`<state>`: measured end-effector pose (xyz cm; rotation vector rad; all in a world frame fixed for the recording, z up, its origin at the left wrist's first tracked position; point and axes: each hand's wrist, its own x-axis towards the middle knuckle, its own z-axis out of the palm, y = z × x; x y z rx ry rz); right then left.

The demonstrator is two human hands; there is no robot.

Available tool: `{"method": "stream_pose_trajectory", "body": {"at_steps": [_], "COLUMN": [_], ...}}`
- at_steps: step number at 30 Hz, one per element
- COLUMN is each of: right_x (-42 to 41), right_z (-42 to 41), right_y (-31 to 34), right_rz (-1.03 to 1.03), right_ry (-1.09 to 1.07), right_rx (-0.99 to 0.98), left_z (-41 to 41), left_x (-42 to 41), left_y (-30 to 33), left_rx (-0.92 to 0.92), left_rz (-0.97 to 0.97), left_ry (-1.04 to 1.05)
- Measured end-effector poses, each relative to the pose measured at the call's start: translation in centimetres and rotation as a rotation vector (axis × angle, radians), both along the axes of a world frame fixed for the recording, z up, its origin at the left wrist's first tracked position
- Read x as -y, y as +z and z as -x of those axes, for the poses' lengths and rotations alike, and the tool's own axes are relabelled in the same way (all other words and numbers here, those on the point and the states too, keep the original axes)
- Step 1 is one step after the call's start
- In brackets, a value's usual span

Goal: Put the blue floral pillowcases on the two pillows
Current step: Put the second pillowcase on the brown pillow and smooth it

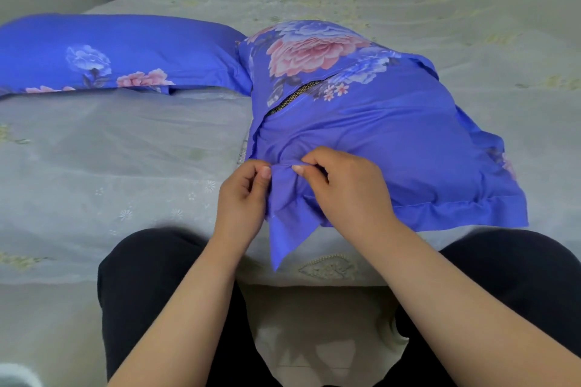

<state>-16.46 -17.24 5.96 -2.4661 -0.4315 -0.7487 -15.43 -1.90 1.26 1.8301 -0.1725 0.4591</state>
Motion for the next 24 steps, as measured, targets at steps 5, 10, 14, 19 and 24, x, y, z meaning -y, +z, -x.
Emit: {"method": "stream_pose_trajectory", "body": {"at_steps": [5,10,14,19,24], "right_x": [0.2,0.6,0.7,0.3,-0.6], "right_z": [-0.7,-1.8,-2.4,-2.8,-7.0], "right_y": [-0.2,-1.1,-1.3,1.4,5.2], "right_rz": [0.142,0.102,0.143,0.229,0.502], "right_ry": [0.007,-0.053,-0.039,-0.009,0.021], "right_rx": [-0.257,-0.332,-0.343,-0.251,-0.08], "left_z": [-2.7,-1.0,2.7,2.5,2.0], "left_x": [-3.2,-0.4,1.4,1.0,1.5], "left_y": [1.5,1.6,0.1,-2.6,-3.8], "left_rx": [-0.433,-0.099,0.104,0.209,0.261], "left_rz": [-0.124,-0.499,-0.629,-0.853,-0.961], "left_ry": [-0.426,0.047,0.167,0.051,-0.014]}}
